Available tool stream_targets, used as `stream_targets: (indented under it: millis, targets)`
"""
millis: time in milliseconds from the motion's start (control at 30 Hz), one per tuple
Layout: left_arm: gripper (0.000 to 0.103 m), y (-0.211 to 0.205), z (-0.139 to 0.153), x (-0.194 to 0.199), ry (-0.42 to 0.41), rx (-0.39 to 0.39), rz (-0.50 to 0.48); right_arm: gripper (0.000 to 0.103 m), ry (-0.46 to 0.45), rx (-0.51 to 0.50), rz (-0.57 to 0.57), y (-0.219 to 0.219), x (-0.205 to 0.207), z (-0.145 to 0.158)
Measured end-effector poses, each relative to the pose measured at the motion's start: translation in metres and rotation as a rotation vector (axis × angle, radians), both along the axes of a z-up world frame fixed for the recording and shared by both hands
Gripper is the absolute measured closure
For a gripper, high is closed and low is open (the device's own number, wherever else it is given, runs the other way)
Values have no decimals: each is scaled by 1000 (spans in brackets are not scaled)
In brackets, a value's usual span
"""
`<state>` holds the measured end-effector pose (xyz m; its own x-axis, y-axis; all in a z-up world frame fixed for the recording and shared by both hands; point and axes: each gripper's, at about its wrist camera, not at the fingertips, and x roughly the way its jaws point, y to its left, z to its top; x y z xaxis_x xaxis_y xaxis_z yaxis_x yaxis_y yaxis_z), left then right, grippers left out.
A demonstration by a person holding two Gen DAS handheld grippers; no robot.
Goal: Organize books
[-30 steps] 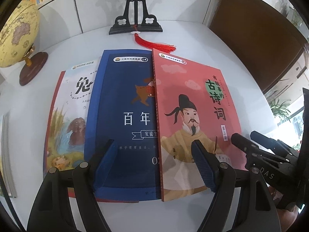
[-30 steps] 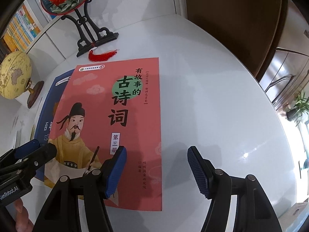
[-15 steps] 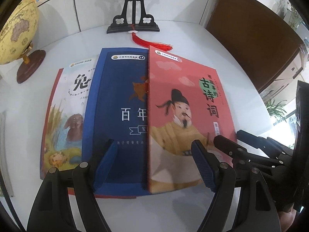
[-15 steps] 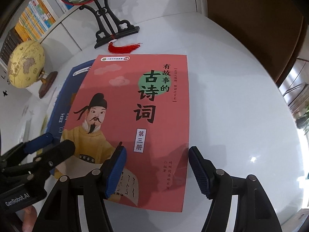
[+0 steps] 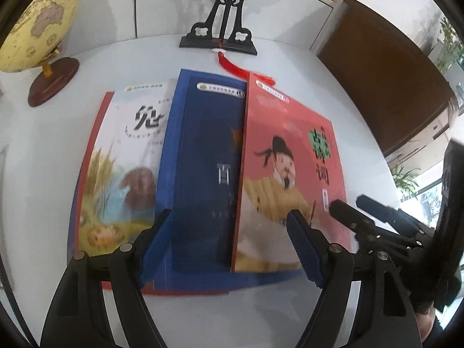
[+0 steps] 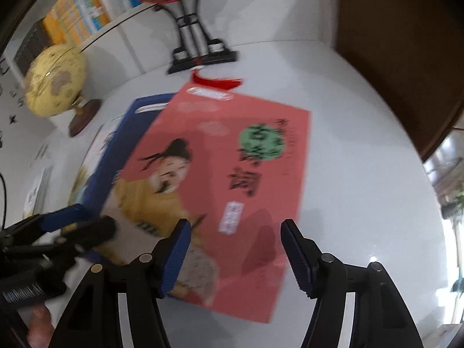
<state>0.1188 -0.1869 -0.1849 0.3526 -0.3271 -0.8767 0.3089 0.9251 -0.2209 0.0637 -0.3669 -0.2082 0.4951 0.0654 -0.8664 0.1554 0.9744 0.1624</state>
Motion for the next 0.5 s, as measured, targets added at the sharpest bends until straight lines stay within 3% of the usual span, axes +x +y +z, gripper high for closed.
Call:
stream_targets:
  millis: [133,233,400,500]
  targets:
    - [26,-7,-2,6,3,-7,-8,40,16,63,-95,-42,-2,-9]
    - [26,-15,-3,6,-11,10,-28,40,18,125,-105,-57,4,-14]
    - [26,-22,-4,7,-15,3,-69,40,21,143,-71,-51,17,-17]
    - [26,-22,-4,5,-5,-21,-86,37,22,214,-38,-43,23,-18]
